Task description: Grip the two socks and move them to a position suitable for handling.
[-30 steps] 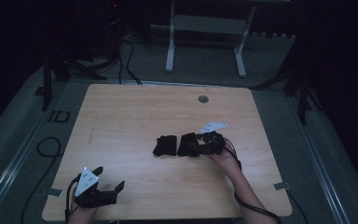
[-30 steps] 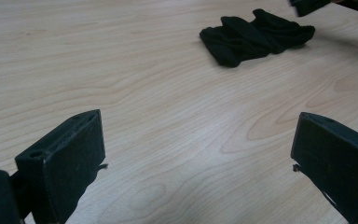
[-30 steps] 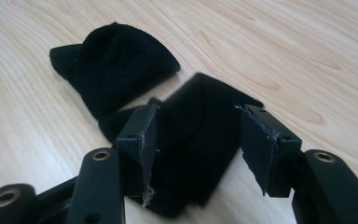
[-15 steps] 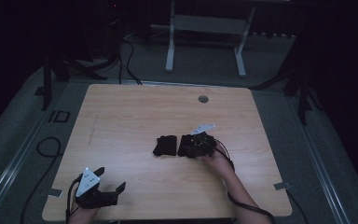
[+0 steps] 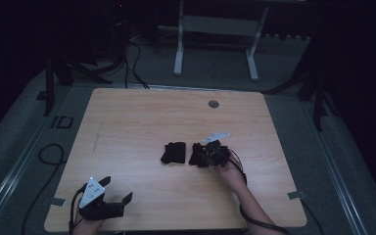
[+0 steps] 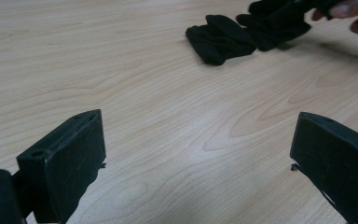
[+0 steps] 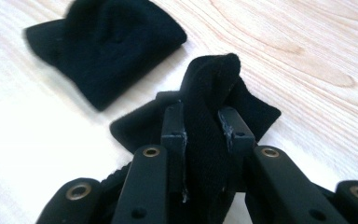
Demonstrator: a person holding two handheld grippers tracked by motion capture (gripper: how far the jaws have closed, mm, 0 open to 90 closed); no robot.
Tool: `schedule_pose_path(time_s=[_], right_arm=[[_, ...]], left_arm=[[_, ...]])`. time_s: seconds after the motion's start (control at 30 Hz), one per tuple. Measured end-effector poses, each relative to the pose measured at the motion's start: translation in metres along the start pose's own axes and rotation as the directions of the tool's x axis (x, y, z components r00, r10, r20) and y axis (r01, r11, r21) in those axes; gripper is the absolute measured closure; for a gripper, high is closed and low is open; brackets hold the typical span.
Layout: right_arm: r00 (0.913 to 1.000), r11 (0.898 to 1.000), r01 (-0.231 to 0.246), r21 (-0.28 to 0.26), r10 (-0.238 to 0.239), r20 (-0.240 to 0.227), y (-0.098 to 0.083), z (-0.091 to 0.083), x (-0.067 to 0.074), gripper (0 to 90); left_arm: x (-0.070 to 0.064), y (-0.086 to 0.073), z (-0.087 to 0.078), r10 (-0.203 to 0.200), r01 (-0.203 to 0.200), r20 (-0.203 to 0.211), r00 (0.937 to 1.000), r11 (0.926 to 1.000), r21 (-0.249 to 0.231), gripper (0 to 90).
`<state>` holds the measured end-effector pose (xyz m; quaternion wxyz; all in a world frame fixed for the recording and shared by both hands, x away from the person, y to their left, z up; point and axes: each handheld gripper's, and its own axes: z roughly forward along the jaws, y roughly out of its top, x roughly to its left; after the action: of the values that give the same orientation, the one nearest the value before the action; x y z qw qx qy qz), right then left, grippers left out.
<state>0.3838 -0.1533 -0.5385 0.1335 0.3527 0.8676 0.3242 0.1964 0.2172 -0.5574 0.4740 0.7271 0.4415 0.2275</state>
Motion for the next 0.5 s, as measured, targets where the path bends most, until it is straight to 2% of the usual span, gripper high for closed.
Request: schedule_pose_path(time_s=[0.13, 0.3, 0.37, 0.5], right_arm=[[0.9996, 1.000, 0.016, -0.021, -0.016, -0.025, -0.006, -0.018, 0.013, 75.1], [0.9952, 0.995, 0.066, -0.069, -0.071, -0.068, -0.012, -0.043, 0.039, 75.0], [0.9925, 0.995, 0.029, -0.100, -0.040, -0.115, -0.018, -0.051, 0.047, 75.0], [0.9900, 0.994, 0.040, -0.106, -0.054, -0.130, -0.030, -0.055, 0.064, 74.9]], left_arm=[[-0.001, 0.001, 0.000, 0.000, 0.000, 0.003, 1.0000, 1.0000, -0.010, 3.6], [-0.005, 0.002, -0.001, -0.001, 0.001, 0.006, 1.0000, 0.9999, -0.013, 3.6], [-0.007, 0.003, 0.000, -0.001, 0.001, 0.010, 1.0000, 0.9999, -0.017, 3.6], [-0.015, 0.005, 0.003, 0.008, -0.008, 0.036, 0.9993, 0.9999, -0.015, 3.6]])
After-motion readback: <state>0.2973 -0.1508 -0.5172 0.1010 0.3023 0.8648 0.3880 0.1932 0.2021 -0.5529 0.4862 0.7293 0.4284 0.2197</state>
